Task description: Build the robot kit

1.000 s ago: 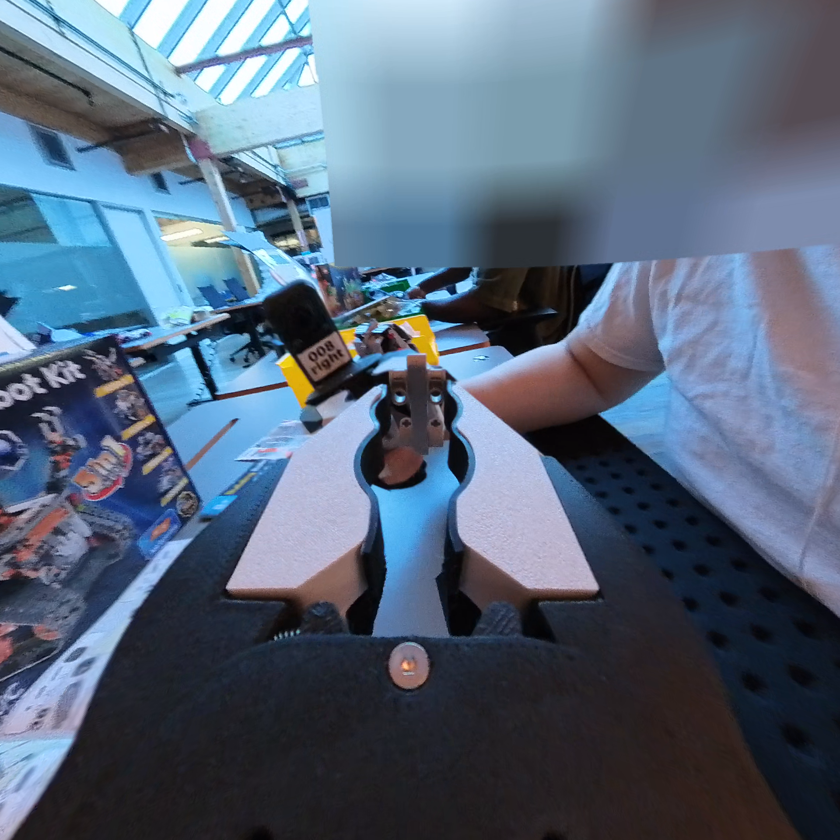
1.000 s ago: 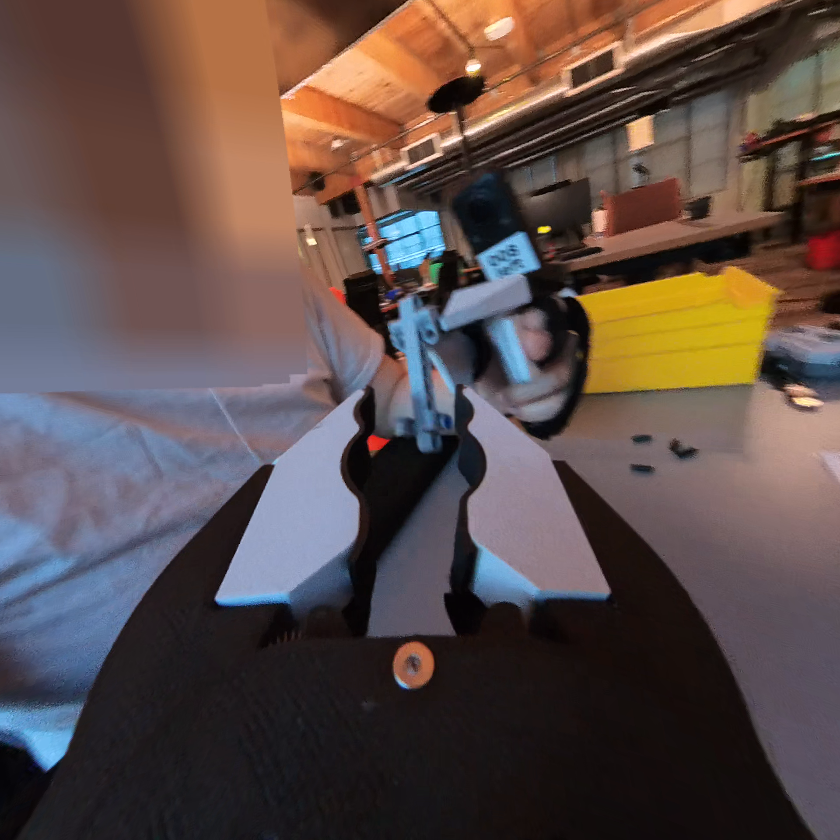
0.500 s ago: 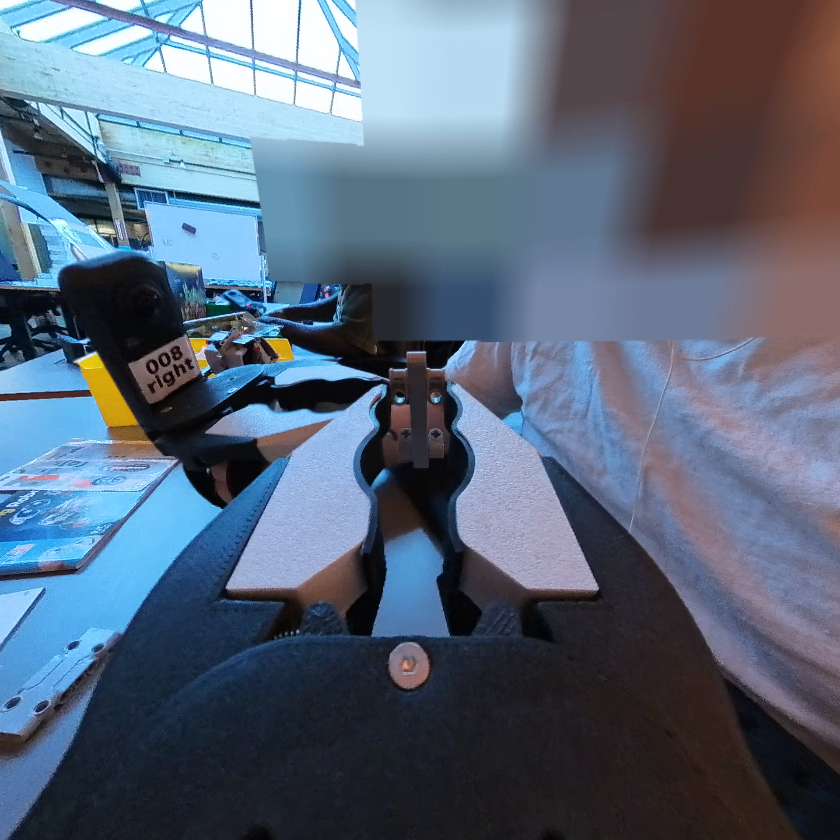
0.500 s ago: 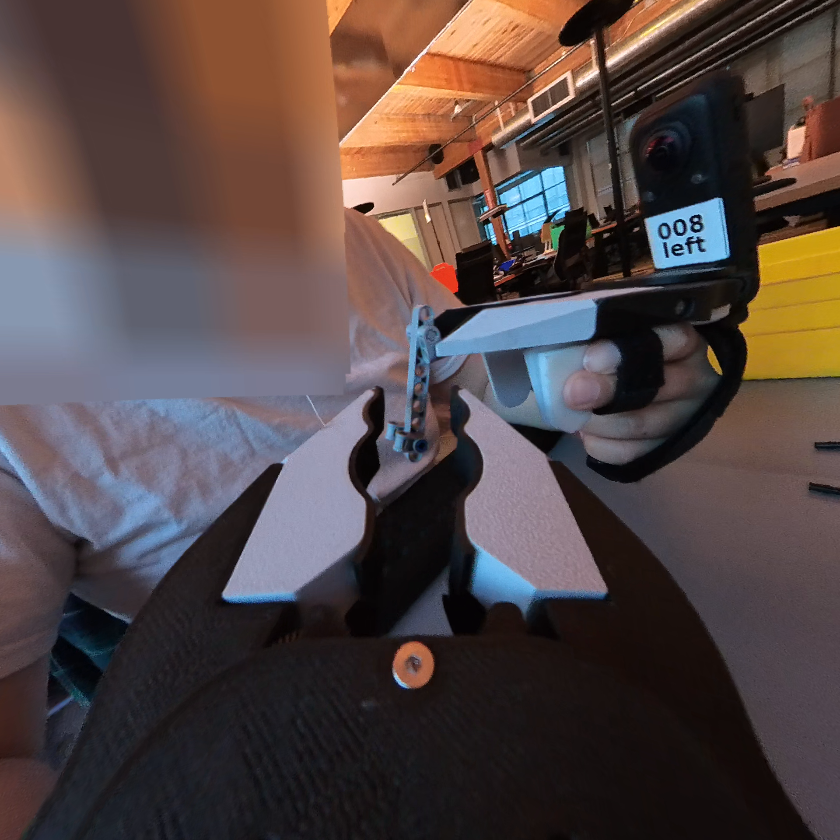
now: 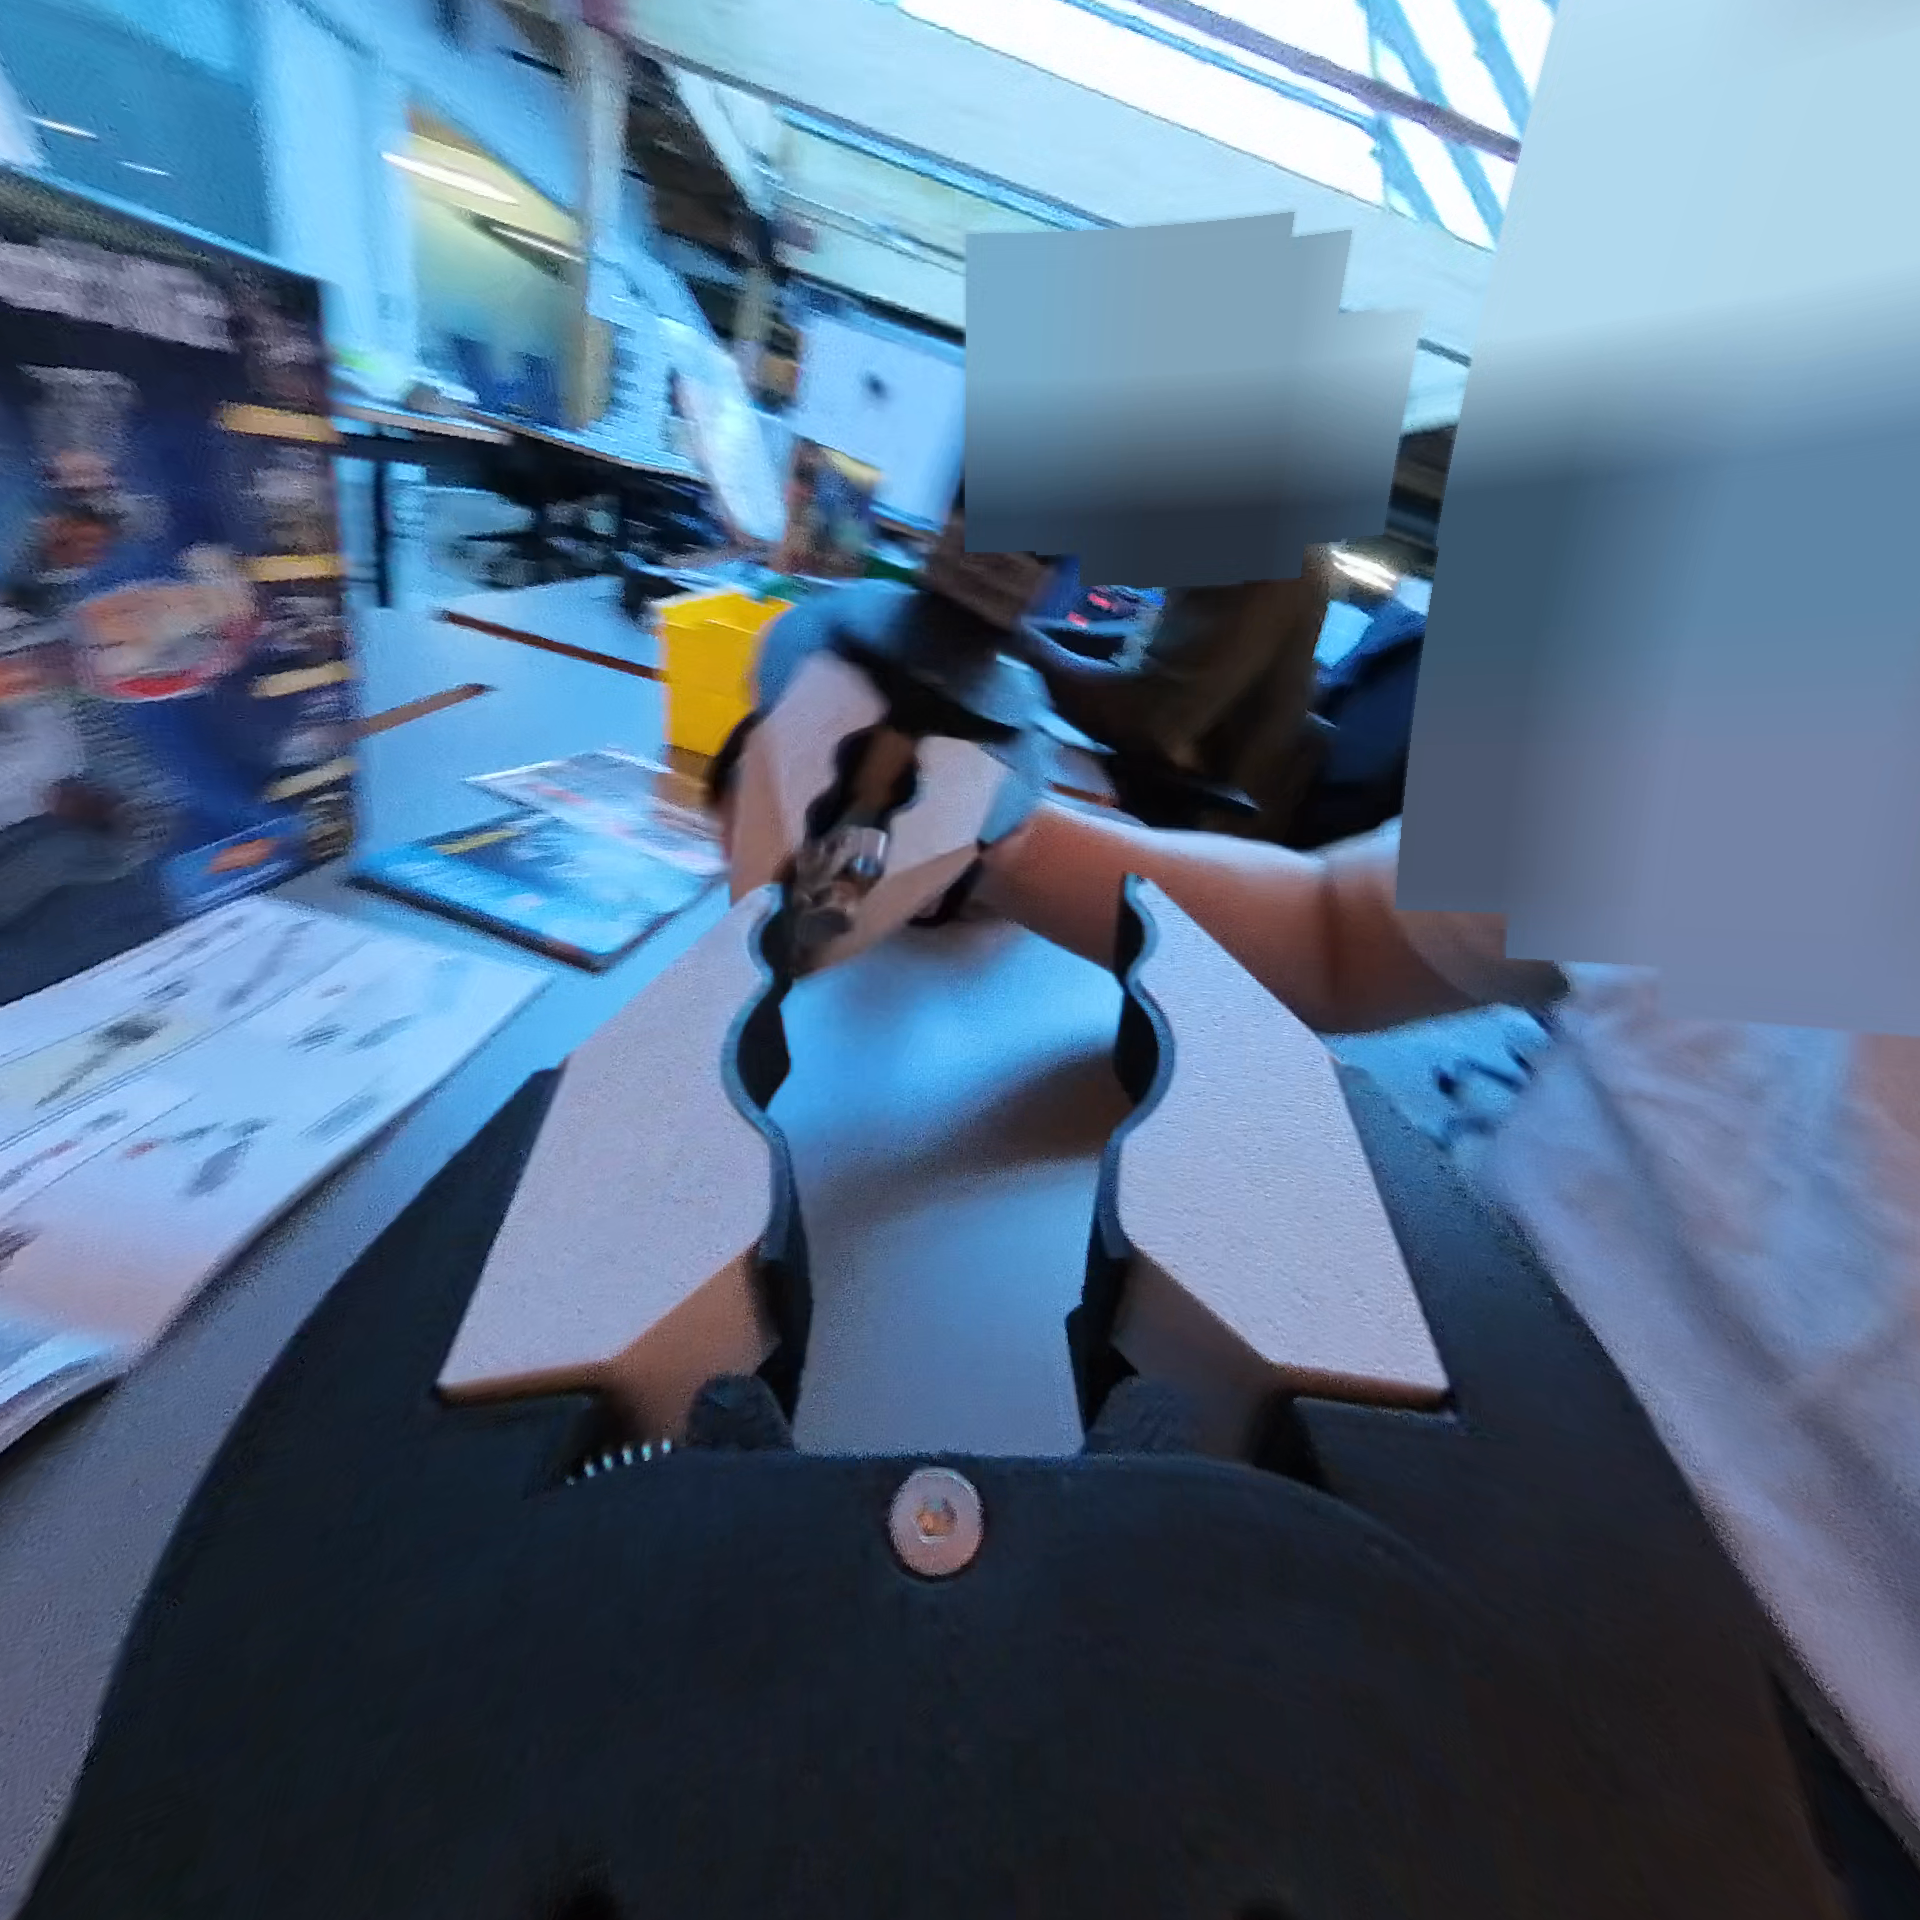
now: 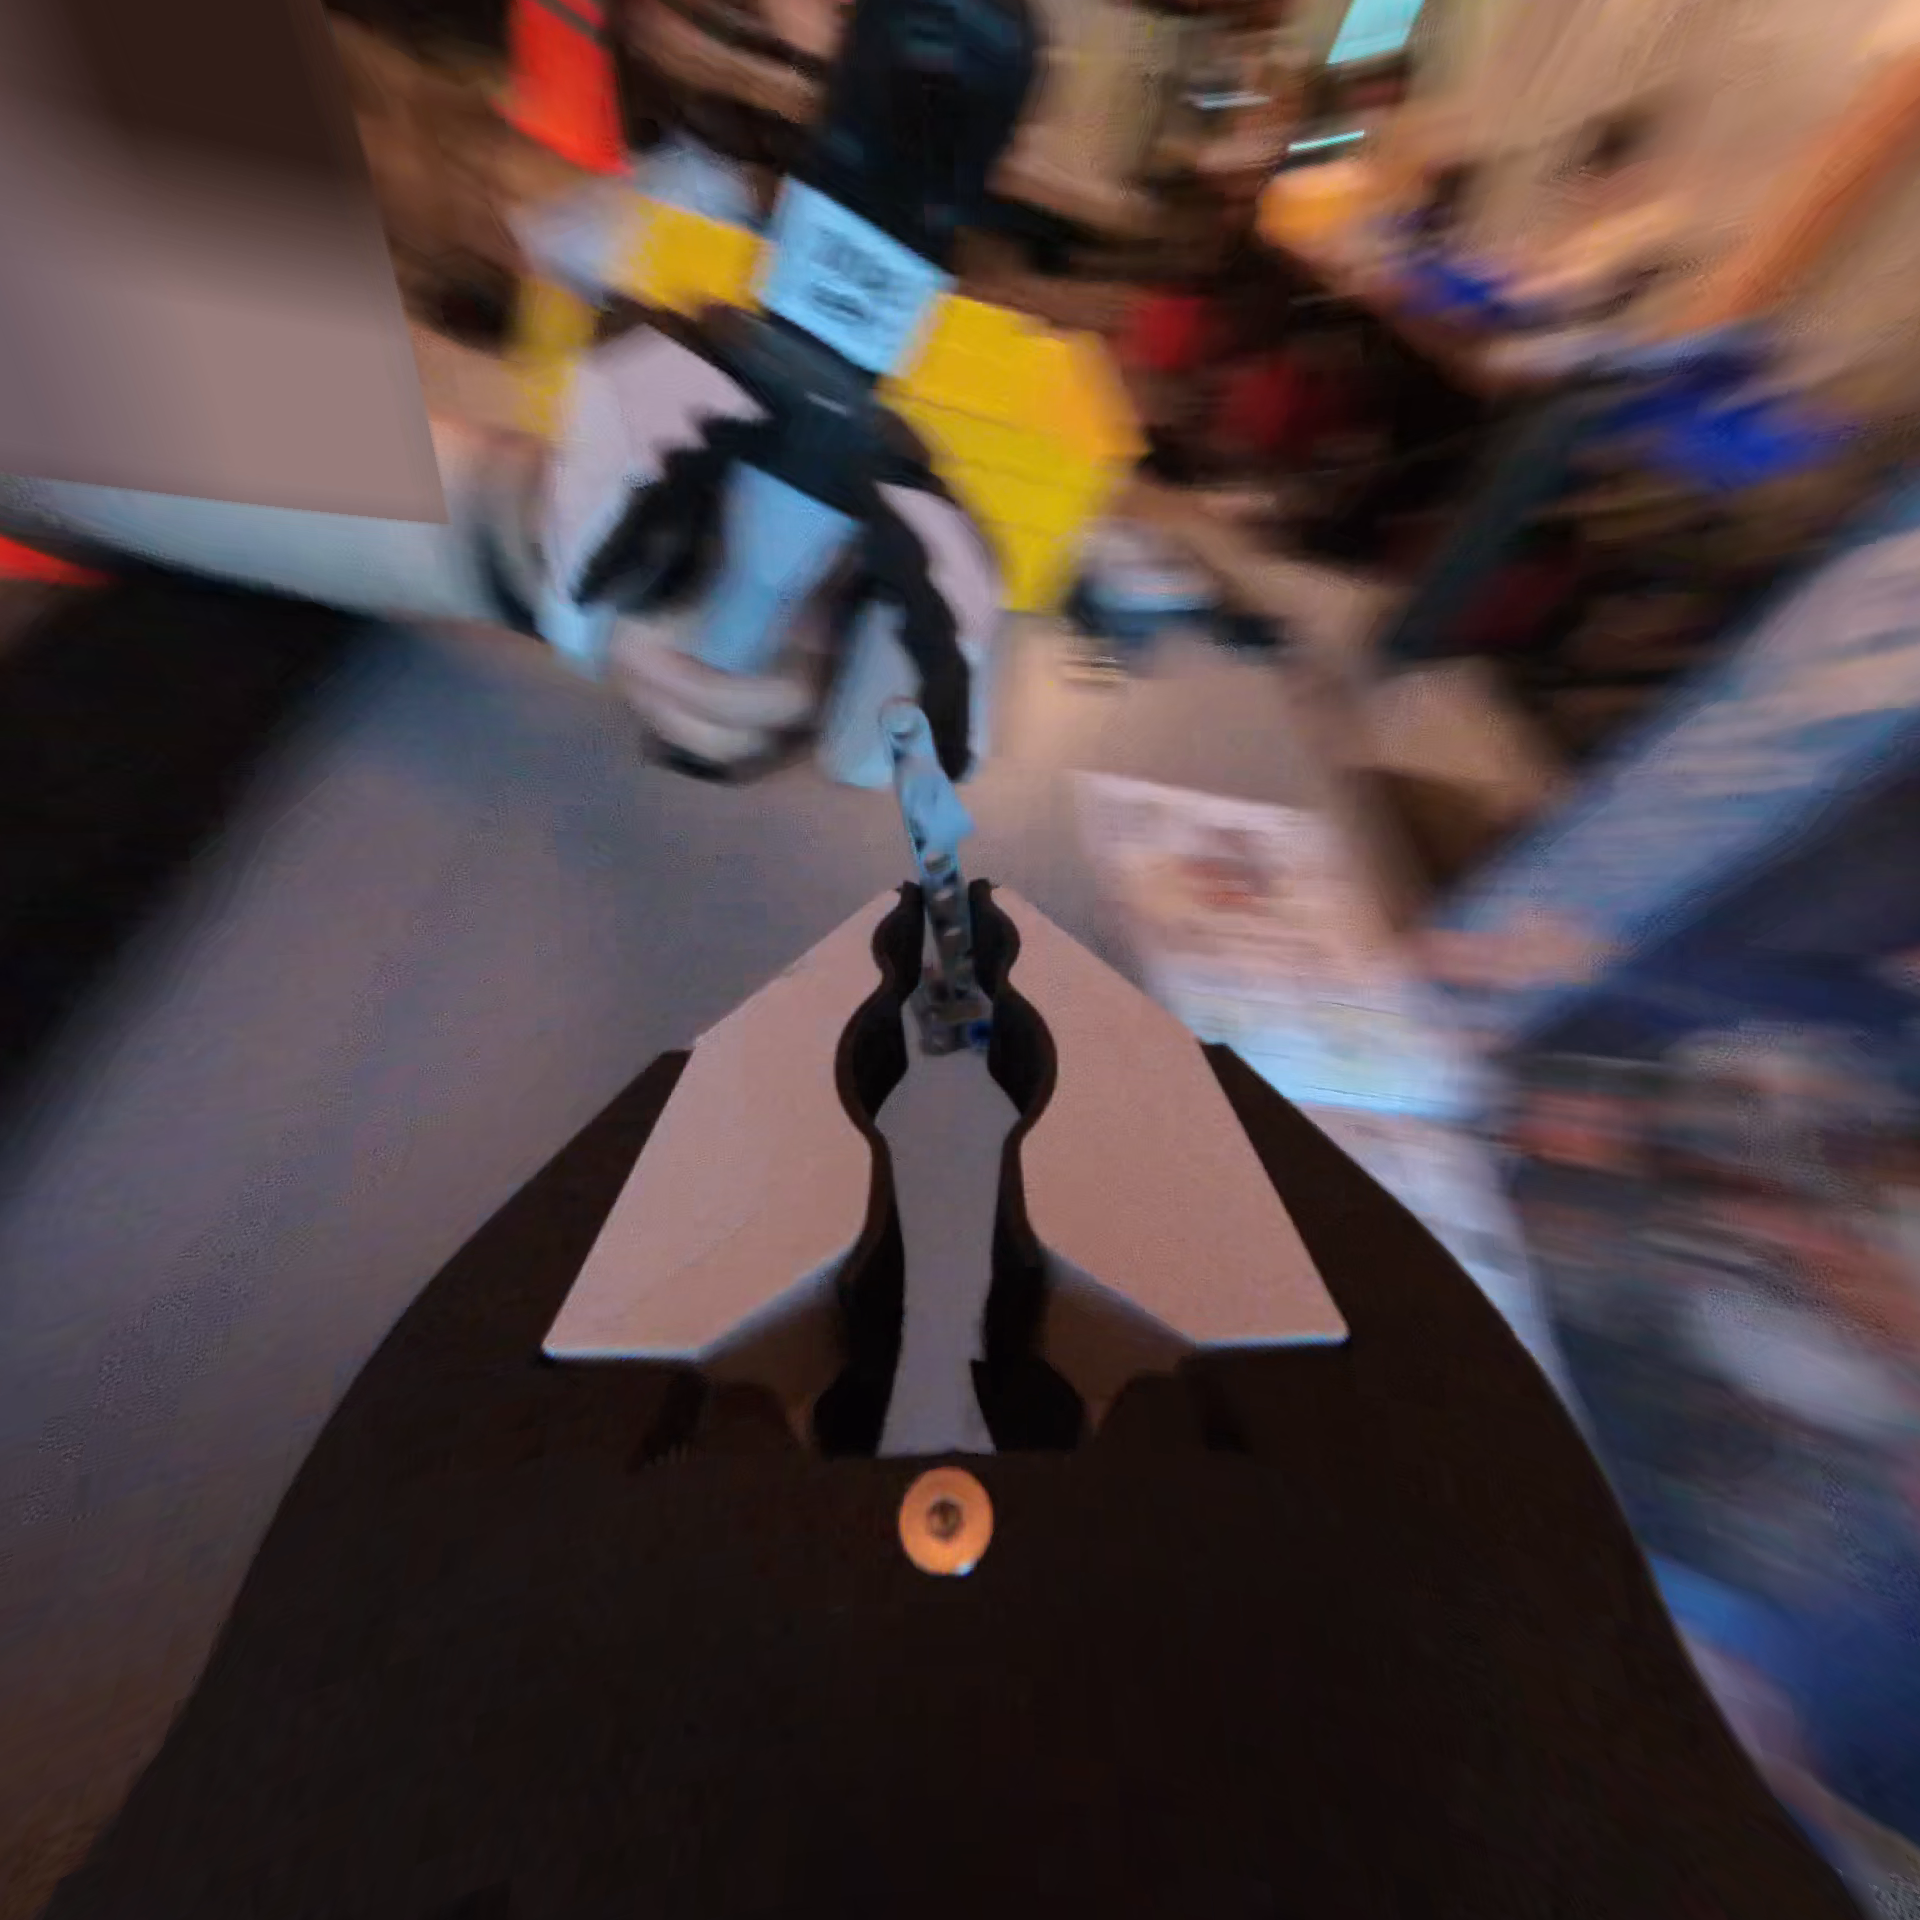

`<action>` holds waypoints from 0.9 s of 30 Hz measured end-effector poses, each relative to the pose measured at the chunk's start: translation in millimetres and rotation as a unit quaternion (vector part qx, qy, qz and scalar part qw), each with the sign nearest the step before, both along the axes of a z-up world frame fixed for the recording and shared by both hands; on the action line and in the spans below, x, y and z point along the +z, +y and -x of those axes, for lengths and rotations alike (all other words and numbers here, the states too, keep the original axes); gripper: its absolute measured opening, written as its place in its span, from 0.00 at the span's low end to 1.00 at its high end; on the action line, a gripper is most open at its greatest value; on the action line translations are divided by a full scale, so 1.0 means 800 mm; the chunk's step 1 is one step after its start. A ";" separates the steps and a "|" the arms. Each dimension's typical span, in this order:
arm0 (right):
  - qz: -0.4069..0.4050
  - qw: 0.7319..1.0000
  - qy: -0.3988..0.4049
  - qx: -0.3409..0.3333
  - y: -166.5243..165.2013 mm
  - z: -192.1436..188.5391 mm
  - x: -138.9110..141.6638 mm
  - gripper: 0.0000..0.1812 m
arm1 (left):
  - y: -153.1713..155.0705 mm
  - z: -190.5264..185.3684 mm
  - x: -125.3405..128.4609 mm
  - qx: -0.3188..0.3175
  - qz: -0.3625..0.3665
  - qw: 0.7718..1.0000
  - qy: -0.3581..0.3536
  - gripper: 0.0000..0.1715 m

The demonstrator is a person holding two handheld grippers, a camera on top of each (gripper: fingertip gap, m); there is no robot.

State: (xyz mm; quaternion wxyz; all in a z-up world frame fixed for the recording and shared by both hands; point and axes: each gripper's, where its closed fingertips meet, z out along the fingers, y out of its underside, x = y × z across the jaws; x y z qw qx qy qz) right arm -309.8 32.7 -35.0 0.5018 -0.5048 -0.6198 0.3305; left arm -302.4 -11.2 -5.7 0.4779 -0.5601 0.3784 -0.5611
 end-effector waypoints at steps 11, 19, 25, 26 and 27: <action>-0.352 0.915 -0.032 -0.193 0.030 0.016 0.029 0.04 | 0.056 0.018 0.007 0.258 -0.159 0.949 0.083 0.22; -0.391 0.896 -0.043 -0.208 0.032 0.019 0.028 0.04 | 0.066 0.022 -0.001 0.258 -0.081 0.960 0.077 0.13; -0.525 0.825 -0.117 -0.174 0.030 0.022 0.005 0.05 | 0.062 0.024 -0.050 0.197 0.052 0.962 0.179 0.14; -0.541 0.815 -0.122 -0.169 0.029 0.023 0.000 0.04 | 0.060 0.024 -0.057 0.188 0.075 0.960 0.193 0.14; -0.551 0.808 -0.115 -0.177 0.031 0.023 0.003 0.04 | 0.057 0.022 -0.057 0.173 0.085 0.963 0.189 0.14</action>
